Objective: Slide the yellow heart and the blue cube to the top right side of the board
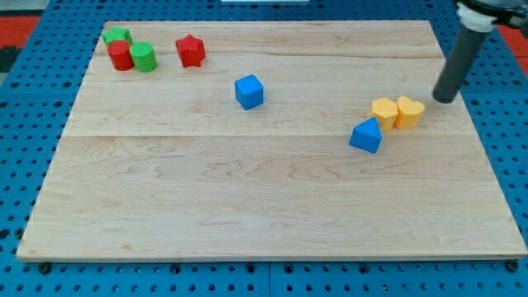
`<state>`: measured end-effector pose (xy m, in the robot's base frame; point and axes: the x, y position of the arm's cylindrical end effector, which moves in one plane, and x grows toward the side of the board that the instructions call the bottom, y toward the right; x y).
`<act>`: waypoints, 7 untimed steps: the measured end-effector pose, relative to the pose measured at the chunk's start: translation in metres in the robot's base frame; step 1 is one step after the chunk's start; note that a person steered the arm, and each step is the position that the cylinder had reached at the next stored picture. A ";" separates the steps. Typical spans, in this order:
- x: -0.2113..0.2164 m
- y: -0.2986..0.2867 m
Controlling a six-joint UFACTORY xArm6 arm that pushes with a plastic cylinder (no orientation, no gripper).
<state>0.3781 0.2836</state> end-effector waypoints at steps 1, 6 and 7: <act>0.052 0.003; -0.058 -0.113; -0.098 -0.113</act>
<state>0.2798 0.1705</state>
